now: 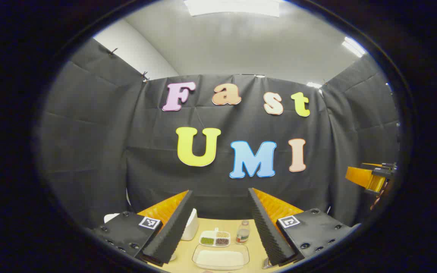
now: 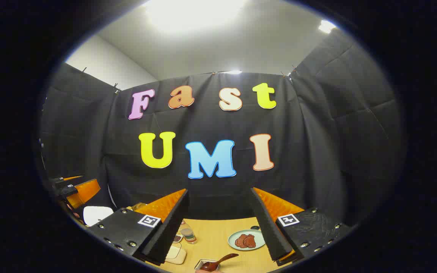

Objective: Close the left gripper, press the button to open the rice cooker; take a wooden spoon from the chopstick holder with the right hand, scoop a spoonful of rice and pour it into the rice cooker, then put the wooden spoon back into the chopstick holder.

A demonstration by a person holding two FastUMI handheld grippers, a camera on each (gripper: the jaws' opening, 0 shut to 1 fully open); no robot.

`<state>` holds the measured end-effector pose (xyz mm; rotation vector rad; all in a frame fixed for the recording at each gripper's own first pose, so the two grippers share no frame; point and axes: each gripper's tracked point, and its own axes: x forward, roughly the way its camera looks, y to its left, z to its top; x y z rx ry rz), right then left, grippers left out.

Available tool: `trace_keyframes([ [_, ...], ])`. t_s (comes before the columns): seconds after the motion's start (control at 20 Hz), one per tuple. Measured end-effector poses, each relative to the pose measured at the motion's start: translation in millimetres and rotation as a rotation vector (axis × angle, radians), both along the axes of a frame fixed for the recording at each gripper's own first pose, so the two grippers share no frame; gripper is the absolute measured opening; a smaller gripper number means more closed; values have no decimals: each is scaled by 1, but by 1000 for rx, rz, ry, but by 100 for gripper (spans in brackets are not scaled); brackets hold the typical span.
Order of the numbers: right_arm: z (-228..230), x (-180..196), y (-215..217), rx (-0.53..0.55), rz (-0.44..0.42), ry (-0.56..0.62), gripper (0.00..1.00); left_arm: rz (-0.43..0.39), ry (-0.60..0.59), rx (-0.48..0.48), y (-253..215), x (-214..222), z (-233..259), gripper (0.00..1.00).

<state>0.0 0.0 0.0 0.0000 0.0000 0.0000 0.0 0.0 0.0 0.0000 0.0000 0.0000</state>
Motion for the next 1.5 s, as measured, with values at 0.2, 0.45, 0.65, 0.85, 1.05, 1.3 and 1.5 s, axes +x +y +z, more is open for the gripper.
trace_keyframes([
  [0.2, -5, 4, 4, 7, 23, 16, 96, -16, 25, 14, -2, 6, -12, 96],
  [0.45, -18, 4, 9, 31, -10, 42, 96, -21, 17, -4, 9, 12, -8, 96],
  [0.65, -15, 1, 23, 4, -44, 24, 96, -53, 21, 7, 16, 13, -12, 96],
  [0.85, -17, -1, 37, 15, -52, 19, 96, -51, 21, -3, 38, 16, -17, 97],
  [1.05, -24, 0, 54, 16, -39, 36, 96, 7, 48, 14, 83, 21, -29, 74],
  [1.3, -39, 6, 65, 6, -36, 66, 96, 109, 134, 46, 160, 32, -74, 9],
  [1.5, -64, 11, 68, -12, -30, 109, 96, 127, 303, -23, 222, 38, -129, 8],
])
